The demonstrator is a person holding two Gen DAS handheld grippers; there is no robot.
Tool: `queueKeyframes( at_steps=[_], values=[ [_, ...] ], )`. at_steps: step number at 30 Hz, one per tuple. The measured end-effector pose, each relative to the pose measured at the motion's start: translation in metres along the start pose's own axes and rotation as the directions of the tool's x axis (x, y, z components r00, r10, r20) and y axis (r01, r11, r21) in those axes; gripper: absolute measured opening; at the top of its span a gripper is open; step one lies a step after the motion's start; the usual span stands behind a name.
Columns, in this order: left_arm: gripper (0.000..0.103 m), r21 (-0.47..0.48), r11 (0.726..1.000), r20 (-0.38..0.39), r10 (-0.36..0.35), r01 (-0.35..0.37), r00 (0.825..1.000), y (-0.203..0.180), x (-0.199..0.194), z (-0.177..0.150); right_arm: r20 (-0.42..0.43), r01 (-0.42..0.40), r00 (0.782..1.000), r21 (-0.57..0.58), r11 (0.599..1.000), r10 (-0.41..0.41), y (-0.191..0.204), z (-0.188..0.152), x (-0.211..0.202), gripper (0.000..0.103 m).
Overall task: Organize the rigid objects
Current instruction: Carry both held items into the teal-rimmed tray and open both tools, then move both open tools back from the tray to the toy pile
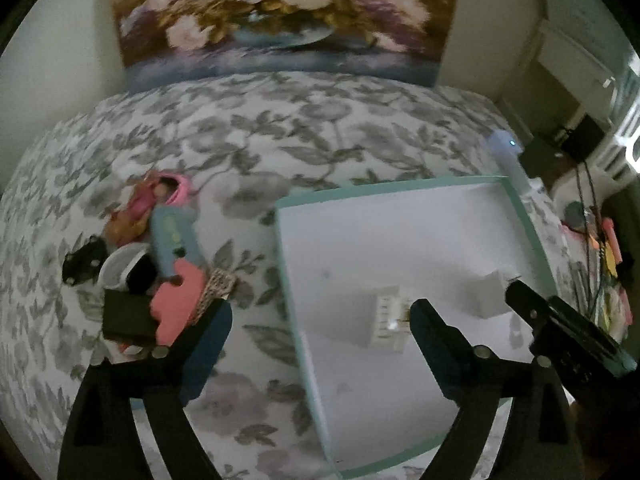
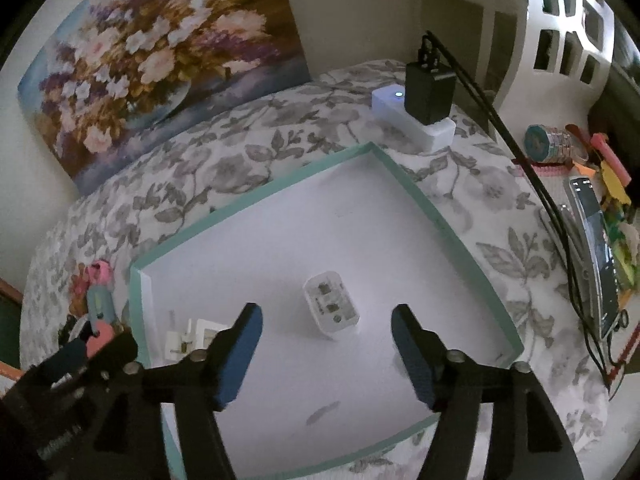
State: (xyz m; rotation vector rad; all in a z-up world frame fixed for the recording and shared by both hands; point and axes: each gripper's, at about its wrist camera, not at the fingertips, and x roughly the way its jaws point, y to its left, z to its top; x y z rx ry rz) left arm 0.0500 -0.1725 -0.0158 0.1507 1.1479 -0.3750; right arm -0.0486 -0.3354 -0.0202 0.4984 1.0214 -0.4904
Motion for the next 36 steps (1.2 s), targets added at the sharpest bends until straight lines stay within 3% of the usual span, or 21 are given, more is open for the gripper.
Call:
queueKeyframes(
  at_steps=[2,6,11,18,24,29,31,36],
  values=[
    [0.094,-0.025,1.0,-0.017,0.013,-0.013,1.0,0.008,0.004,-0.002,-0.002,0.001,1.0,-0.012,1.0,-0.001,0.003,-0.003,0.0,0.082],
    [0.094,-0.072,0.997,-0.06,0.008,-0.012,0.998,0.02,0.009,-0.009,-0.013,-0.005,1.0,-0.022,1.0,0.005,0.008,-0.012,0.002,0.088],
    [0.094,-0.116,0.993,-0.072,0.003,-0.012,0.997,0.034,0.005,-0.017,-0.012,-0.011,1.0,-0.02,1.0,0.011,0.013,-0.019,-0.001,0.103],
    [0.1,-0.168,0.986,-0.026,0.015,-0.019,1.0,0.051,-0.01,-0.025,0.017,-0.016,1.0,-0.031,0.999,0.016,0.022,-0.027,-0.012,0.103],
    [0.102,-0.202,0.979,0.061,0.037,-0.024,0.997,0.066,-0.032,-0.027,0.047,-0.051,0.998,-0.024,0.998,0.052,0.027,-0.031,-0.021,0.103],
    [0.102,-0.23,0.972,0.156,0.075,-0.037,0.985,0.082,-0.055,-0.025,0.101,-0.11,0.989,-0.006,0.994,0.11,0.033,-0.031,-0.031,0.103],
    [0.102,-0.243,0.968,0.22,0.112,-0.057,0.969,0.09,-0.068,-0.028,0.109,-0.133,0.985,-0.009,0.991,0.133,0.036,-0.032,-0.032,0.103],
    [0.102,-0.238,0.967,0.232,0.151,-0.094,0.961,0.103,-0.081,-0.034,0.133,-0.109,0.984,-0.062,0.992,0.117,0.051,-0.035,-0.037,0.103]
  ],
)
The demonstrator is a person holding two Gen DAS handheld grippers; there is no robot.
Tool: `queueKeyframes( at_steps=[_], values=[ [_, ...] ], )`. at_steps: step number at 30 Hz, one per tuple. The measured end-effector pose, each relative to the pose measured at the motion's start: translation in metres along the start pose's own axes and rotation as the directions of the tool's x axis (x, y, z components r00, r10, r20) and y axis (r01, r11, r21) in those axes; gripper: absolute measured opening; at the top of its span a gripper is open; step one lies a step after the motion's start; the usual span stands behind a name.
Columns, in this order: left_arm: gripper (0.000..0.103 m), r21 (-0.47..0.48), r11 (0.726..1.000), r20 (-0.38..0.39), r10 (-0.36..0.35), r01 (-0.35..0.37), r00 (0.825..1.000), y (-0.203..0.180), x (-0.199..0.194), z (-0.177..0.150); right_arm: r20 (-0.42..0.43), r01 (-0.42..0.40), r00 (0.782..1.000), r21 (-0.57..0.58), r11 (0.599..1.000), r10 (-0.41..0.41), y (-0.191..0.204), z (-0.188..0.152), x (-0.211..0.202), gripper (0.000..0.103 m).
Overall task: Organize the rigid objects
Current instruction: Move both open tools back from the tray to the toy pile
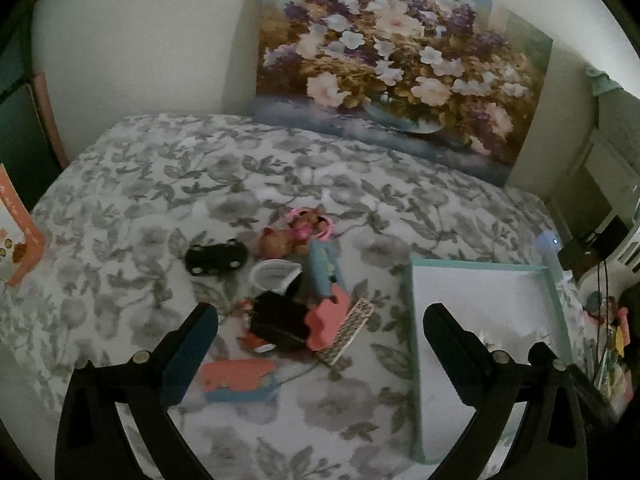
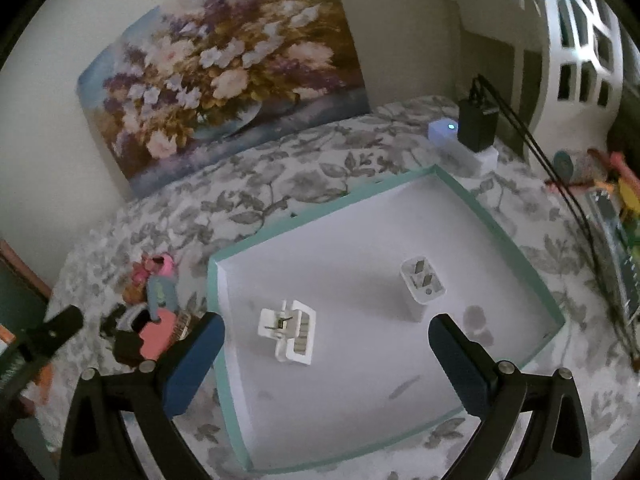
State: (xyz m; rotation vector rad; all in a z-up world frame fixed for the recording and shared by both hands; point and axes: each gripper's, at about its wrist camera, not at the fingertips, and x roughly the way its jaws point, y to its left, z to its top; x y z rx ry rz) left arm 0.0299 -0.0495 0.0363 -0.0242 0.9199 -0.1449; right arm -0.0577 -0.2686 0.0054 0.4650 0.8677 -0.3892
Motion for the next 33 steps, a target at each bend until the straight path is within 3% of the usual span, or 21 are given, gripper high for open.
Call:
queueKeyframes(
  at_steps=[6,9,17,22,33],
  values=[
    [0.102,0.043,0.998,0.004,0.048,-0.048,0.999,0.017,-0.008,0.007,-0.015,-0.069,0.997,0.036,0.997,0.07,0.01,0.001,-0.001,0.103],
    [0.102,0.048,0.997,-0.013,0.068,-0.067,0.998,0.028,-0.008,0.011,0.021,-0.105,0.994,0.031,0.994,0.105,0.021,0.004,-0.009,0.103],
    [0.102,-0.014,0.997,-0.061,0.08,-0.081,0.995,0.074,-0.008,0.022,0.041,-0.176,0.983,-0.023,0.984,0.177,0.061,0.005,-0.019,0.103],
    [0.102,-0.059,0.992,-0.1,0.106,-0.112,0.989,0.102,-0.001,0.021,-0.011,-0.2,0.98,-0.066,0.978,0.199,0.088,-0.002,-0.009,0.103],
    [0.102,-0.168,0.981,-0.263,0.047,-0.094,0.964,0.124,0.043,-0.001,-0.176,-0.196,0.971,-0.186,0.963,0.164,0.137,-0.035,0.034,0.103]
  ],
)
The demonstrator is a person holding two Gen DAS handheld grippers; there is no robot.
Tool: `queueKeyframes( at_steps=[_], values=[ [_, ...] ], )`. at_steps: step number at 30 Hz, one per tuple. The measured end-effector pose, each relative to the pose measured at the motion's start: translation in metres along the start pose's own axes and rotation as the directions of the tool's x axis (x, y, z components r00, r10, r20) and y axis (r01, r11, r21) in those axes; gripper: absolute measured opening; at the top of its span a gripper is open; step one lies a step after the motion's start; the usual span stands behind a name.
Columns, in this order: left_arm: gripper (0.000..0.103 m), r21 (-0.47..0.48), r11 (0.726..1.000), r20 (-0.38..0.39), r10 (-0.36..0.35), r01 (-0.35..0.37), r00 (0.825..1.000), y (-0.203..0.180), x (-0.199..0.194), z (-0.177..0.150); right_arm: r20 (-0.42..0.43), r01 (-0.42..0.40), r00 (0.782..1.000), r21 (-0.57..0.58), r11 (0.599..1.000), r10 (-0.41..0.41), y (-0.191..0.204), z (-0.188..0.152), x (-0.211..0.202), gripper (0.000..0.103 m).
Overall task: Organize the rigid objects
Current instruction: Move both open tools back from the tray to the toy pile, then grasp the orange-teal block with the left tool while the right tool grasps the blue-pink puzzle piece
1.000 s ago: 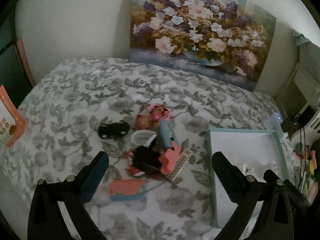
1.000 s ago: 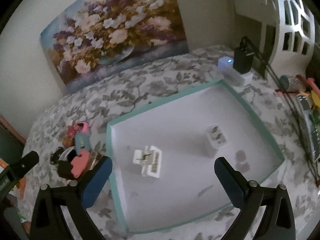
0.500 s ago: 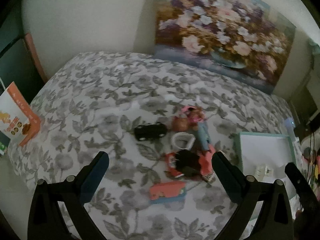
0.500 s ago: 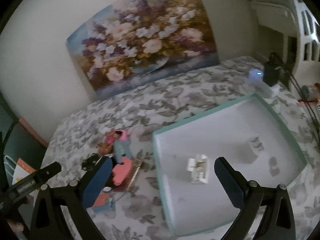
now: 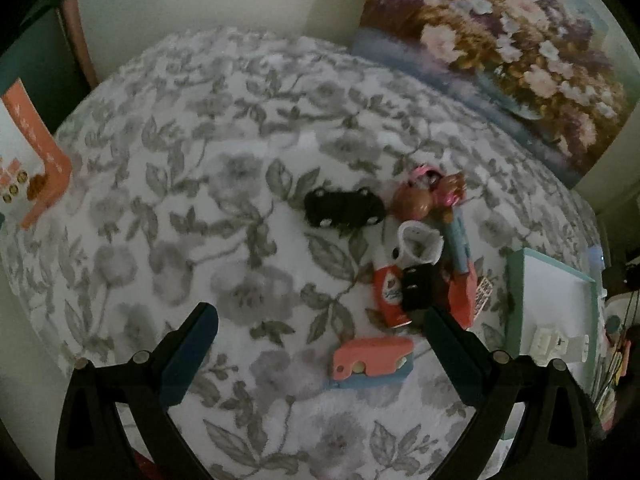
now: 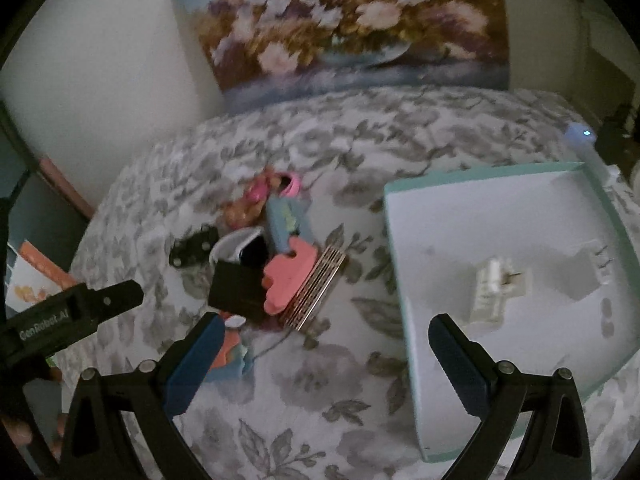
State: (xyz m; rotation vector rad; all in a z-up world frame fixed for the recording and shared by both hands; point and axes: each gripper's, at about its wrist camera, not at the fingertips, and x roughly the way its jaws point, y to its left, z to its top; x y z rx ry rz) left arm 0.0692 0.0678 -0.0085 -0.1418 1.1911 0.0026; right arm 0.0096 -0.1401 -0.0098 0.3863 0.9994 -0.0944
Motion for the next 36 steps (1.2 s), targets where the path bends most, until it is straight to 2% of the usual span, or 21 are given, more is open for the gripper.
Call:
queueKeyframes(
  at_steps=[5,10,17,24,30,36],
  values=[
    [0.102,-0.04,0.999,-0.094,-0.029,0.025,0.995,0.002,0.026,-0.006,-0.043,-0.006,0.999,0.002,1.0,0.006,0.001,-0.003,0.017,0.103],
    [0.102,-0.027,0.999,-0.121,-0.03,0.027,0.992,-0.006,0.038,-0.011,-0.063,0.005,0.998,0.013,1.0,-0.004,-0.006,-0.003,0.025,0.103],
    [0.102,-0.042,0.999,-0.167,-0.034,0.028,0.985,-0.01,0.053,-0.018,-0.038,0.009,0.999,0.049,0.999,-0.008,-0.022,0.004,0.019,0.103],
    [0.102,0.002,1.0,-0.189,-0.019,0.02,0.982,-0.021,0.058,-0.023,-0.03,-0.004,1.0,0.093,0.996,0.007,-0.037,0.008,0.017,0.103],
    [0.102,0.078,0.997,-0.216,0.002,0.015,0.976,-0.042,0.067,-0.03,-0.025,-0.005,1.0,0.132,0.991,0.008,-0.049,0.01,0.015,0.103],
    [0.096,0.122,0.992,-0.234,0.02,0.009,0.972,-0.055,0.074,-0.036,-0.022,0.001,1.0,0.117,0.993,0.001,-0.047,0.01,0.014,0.103]
  ],
)
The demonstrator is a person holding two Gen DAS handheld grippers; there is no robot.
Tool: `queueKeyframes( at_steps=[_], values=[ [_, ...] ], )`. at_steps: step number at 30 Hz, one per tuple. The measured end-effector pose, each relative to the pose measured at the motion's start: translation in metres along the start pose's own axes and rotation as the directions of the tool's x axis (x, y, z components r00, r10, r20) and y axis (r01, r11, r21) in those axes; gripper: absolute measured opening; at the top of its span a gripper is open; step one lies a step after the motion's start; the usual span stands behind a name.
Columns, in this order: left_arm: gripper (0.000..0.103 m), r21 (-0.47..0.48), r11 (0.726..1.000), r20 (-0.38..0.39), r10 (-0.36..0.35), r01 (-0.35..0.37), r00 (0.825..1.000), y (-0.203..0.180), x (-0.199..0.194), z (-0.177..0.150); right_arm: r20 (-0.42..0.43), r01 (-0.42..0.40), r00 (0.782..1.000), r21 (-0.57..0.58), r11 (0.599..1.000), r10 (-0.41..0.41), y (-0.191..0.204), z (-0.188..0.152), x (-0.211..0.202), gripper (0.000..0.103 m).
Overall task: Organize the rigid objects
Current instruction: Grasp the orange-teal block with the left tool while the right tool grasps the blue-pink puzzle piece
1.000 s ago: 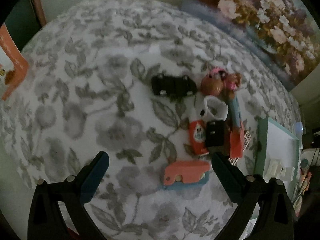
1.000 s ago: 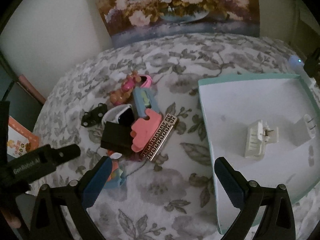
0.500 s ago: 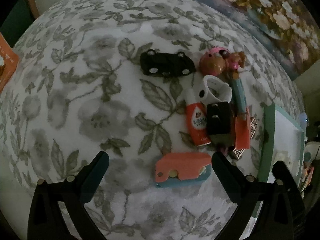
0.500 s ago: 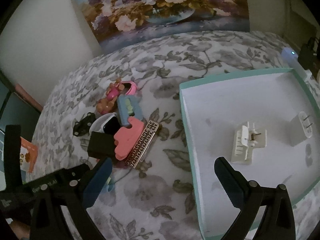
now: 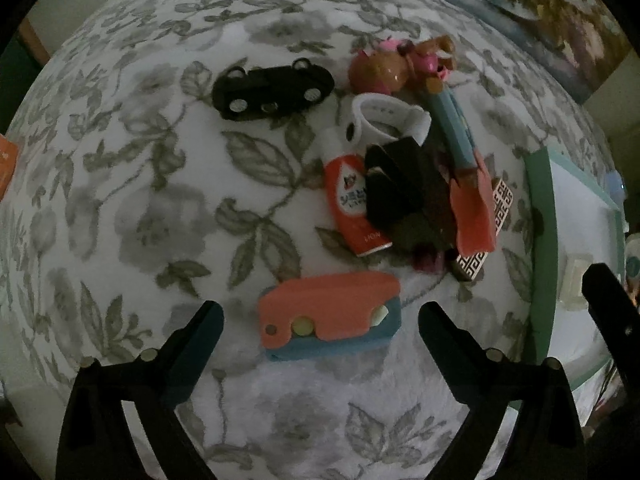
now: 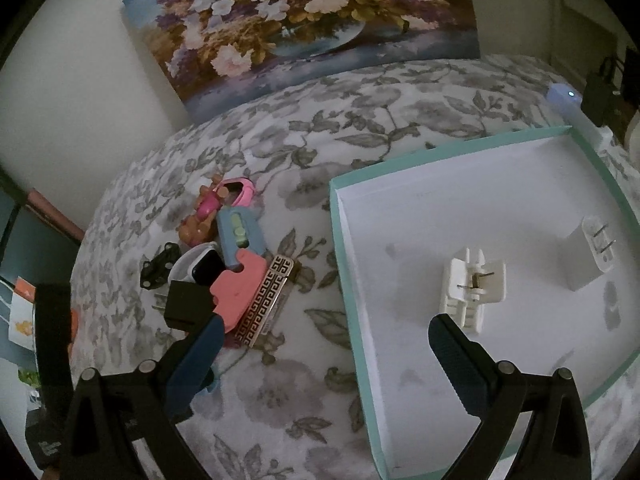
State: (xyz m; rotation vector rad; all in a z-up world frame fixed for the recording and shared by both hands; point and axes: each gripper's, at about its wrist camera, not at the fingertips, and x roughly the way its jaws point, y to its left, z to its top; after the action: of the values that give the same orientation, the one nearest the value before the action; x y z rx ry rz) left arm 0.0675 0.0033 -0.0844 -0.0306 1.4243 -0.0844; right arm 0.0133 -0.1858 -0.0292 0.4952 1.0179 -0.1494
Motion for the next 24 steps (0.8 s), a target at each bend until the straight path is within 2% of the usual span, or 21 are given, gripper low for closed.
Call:
queueKeyframes(
  at_steps=[4,11,18,24],
  values=[
    [0.084,0.004,1.0,-0.007,-0.008,0.008,1.0,-0.004,0.003,0.0,0.0,0.001,1.0,-0.006,1.0,-0.001,0.001,0.0,0.0,0.103],
    [0.073,0.008,1.0,-0.016,-0.023,0.023,1.0,-0.007,0.01,-0.005,-0.004,0.006,1.0,-0.021,1.0,-0.006,0.004,-0.001,0.001,0.103],
    [0.073,-0.041,0.997,0.016,-0.064,0.065,0.998,0.008,-0.001,-0.002,-0.007,-0.006,1.0,-0.049,0.999,0.005,0.012,-0.001,0.002,0.103],
    [0.073,-0.145,0.984,0.098,-0.091,0.105,0.991,0.034,-0.022,0.007,0.012,-0.057,0.998,-0.106,0.993,0.059,0.027,0.007,-0.002,0.103]
  ],
)
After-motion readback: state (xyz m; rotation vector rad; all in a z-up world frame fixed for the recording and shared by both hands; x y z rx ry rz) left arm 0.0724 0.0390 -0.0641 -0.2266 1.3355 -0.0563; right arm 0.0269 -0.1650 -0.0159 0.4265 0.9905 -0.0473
